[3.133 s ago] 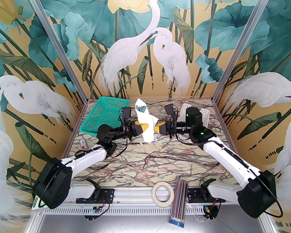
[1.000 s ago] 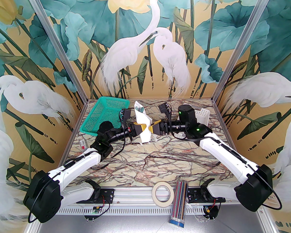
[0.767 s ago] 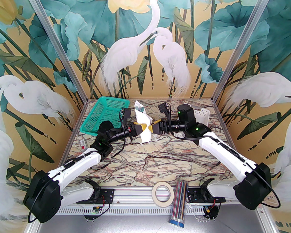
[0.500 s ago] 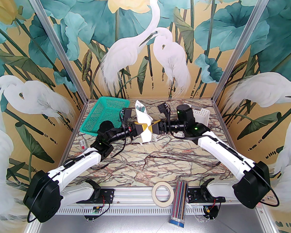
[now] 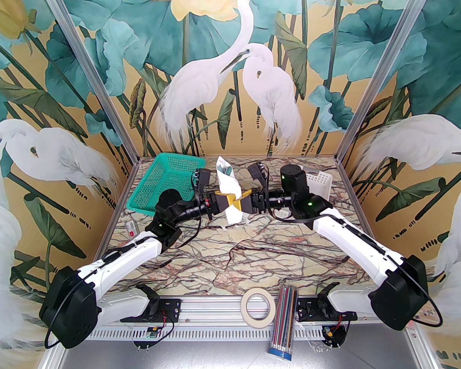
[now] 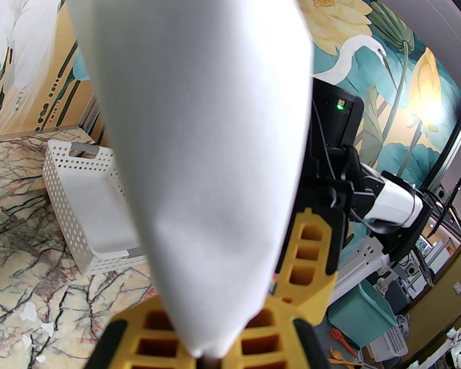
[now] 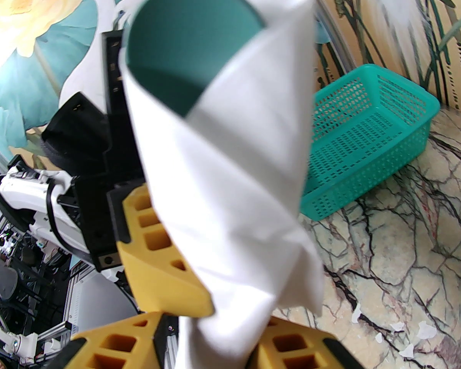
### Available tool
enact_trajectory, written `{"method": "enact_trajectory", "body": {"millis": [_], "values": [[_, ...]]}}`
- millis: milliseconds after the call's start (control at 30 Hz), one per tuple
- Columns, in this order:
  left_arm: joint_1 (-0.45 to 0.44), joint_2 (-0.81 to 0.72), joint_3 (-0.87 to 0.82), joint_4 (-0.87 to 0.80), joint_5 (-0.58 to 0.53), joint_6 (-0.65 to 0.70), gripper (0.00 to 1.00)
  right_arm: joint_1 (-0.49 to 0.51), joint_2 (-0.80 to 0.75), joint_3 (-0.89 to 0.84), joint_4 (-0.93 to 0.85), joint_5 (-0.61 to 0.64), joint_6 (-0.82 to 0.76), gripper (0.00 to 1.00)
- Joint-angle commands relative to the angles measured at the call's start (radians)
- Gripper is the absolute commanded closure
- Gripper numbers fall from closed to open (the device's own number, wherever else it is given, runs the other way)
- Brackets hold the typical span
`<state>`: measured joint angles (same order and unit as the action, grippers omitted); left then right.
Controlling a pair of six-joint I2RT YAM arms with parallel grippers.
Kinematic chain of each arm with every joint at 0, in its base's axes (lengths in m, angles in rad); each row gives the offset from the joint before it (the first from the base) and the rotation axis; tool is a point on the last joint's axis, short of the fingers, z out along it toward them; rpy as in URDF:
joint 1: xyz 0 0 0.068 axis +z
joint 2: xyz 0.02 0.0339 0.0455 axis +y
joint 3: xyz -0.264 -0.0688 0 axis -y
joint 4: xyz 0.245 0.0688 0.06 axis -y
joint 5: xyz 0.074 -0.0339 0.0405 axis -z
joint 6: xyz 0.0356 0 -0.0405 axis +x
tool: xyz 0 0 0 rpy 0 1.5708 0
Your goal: Place the utensils on the paper napkin and roll it up
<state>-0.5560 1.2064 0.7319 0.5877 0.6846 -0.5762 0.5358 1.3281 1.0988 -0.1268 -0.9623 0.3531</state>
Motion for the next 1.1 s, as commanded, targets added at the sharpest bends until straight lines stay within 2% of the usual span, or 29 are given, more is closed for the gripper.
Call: {"method": "enact_trajectory", "body": {"millis": [0, 533, 833, 1067], "values": [[-0.010, 0.016, 0.034, 0.036, 0.056, -0.016, 1.00, 0.014, -0.004, -0.004, 0.032, -0.083, -0.041, 0.62], [-0.018, 0.055, 0.042, 0.193, 0.184, -0.107, 1.00, 0.025, -0.008, 0.007, 0.041, -0.236, -0.138, 0.64], [-0.030, 0.079, 0.059, 0.191, 0.210, -0.111, 1.00, 0.038, -0.007, 0.047, 0.003, -0.269, -0.182, 0.74], [-0.036, 0.091, 0.066, 0.195, 0.223, -0.109, 1.00, 0.039, -0.017, 0.072, -0.057, -0.231, -0.229, 0.86]]}}
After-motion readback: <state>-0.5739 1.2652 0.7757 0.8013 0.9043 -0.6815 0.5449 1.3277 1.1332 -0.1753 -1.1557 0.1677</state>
